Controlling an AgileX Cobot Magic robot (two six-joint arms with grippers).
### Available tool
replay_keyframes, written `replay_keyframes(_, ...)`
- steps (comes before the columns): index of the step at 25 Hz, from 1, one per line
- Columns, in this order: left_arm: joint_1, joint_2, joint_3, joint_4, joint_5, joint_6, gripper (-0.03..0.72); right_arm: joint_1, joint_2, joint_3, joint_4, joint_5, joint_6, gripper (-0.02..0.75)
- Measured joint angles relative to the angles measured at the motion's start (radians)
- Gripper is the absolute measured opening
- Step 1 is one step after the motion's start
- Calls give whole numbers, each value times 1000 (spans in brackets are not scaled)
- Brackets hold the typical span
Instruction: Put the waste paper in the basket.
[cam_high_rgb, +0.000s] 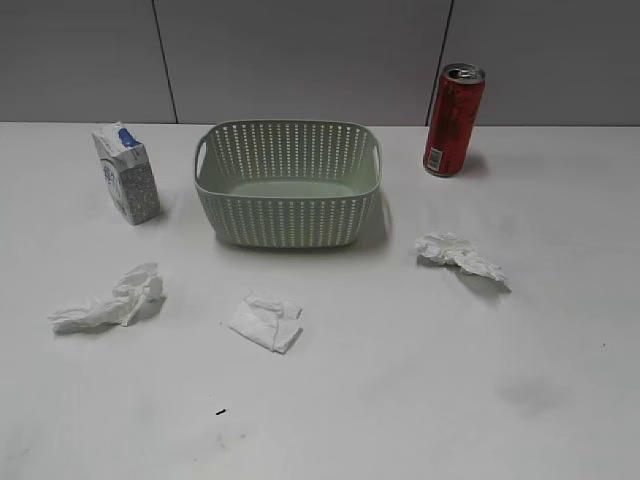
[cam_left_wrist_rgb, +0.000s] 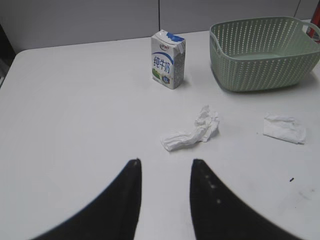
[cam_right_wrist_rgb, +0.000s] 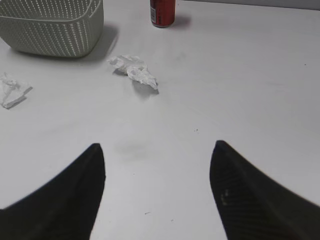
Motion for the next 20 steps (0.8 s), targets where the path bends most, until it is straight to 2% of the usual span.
replay_keyframes(20,0,0,0,0,0,0,237,0,0,0,0,0,0,498)
